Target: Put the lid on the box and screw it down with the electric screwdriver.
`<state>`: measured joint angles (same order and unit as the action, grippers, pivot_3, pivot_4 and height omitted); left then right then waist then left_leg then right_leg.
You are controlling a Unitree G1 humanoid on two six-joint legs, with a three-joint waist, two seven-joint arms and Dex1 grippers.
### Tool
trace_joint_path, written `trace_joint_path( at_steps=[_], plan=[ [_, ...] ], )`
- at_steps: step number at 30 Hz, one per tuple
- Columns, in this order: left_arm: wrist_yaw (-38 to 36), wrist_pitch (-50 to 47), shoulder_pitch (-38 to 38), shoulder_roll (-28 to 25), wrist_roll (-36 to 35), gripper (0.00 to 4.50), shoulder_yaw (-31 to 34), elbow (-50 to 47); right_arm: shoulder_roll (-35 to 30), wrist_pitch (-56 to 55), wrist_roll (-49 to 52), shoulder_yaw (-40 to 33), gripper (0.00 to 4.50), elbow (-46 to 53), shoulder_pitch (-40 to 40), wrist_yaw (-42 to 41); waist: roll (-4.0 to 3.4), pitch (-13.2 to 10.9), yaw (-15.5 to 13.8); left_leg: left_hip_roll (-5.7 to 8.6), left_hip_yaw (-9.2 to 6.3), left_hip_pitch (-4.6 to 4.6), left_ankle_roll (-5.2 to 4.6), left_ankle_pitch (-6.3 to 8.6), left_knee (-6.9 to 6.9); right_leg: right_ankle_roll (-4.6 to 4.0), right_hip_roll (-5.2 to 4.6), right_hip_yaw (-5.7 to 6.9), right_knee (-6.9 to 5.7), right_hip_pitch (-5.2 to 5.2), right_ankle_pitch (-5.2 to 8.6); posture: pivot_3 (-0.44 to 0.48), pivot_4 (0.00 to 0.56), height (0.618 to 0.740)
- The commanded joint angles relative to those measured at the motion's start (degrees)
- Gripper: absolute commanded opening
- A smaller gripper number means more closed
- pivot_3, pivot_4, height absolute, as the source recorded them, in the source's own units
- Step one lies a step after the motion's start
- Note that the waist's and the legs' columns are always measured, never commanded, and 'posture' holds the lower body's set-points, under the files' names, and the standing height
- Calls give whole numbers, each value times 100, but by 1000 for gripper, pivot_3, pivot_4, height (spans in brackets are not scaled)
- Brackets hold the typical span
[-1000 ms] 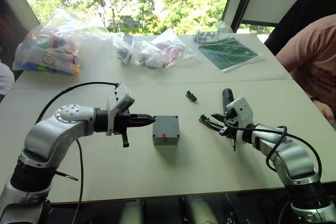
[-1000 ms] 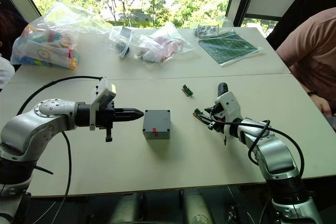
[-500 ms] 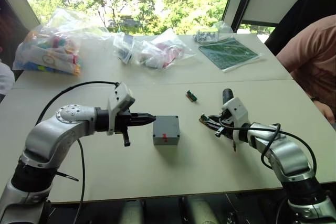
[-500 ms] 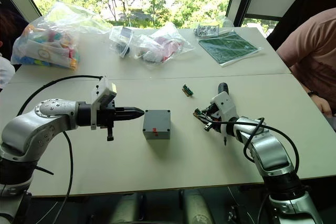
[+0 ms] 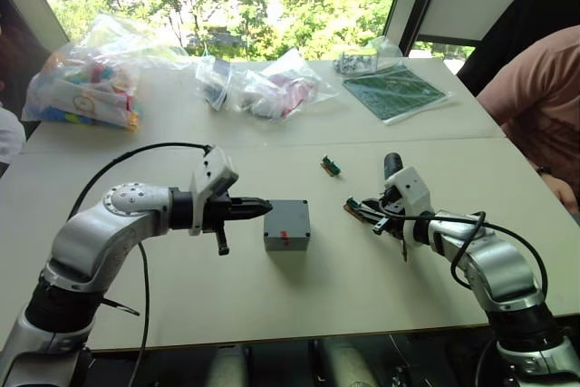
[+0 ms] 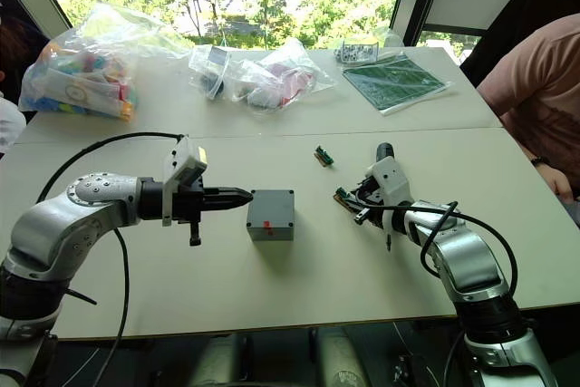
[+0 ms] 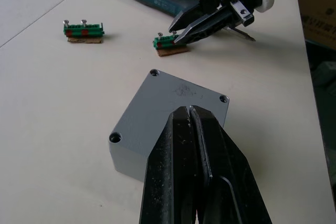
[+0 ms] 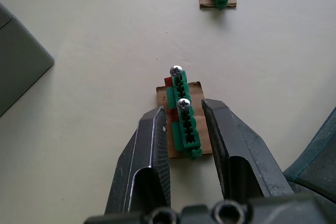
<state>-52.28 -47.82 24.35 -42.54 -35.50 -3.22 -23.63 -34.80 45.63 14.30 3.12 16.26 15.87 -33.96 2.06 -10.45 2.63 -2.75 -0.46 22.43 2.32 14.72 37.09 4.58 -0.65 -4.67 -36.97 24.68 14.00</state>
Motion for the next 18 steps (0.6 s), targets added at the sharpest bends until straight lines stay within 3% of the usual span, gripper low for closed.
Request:
trace_joint_path(
  at_steps=[1,10,18],
  plan=[
    [-14,159,3,-22,39,0,46,-107,20,-112,27,-131,23,181,22,40,0,0,-1,0,0,0,0,0,0,0,0,0,0,0,0,0,150,740],
    [-35,208,-55,-52,87,0,11,-100,45,-93,78,-192,23,224,14,86,0,0,1,0,0,0,0,0,0,0,0,0,0,0,0,0,150,740],
    [-73,216,-118,-51,52,0,166,52,195,190,592,-820,23,768,9,232,-2,-1,-3,0,0,0,0,0,0,0,0,0,0,0,0,0,150,740]
  ],
)
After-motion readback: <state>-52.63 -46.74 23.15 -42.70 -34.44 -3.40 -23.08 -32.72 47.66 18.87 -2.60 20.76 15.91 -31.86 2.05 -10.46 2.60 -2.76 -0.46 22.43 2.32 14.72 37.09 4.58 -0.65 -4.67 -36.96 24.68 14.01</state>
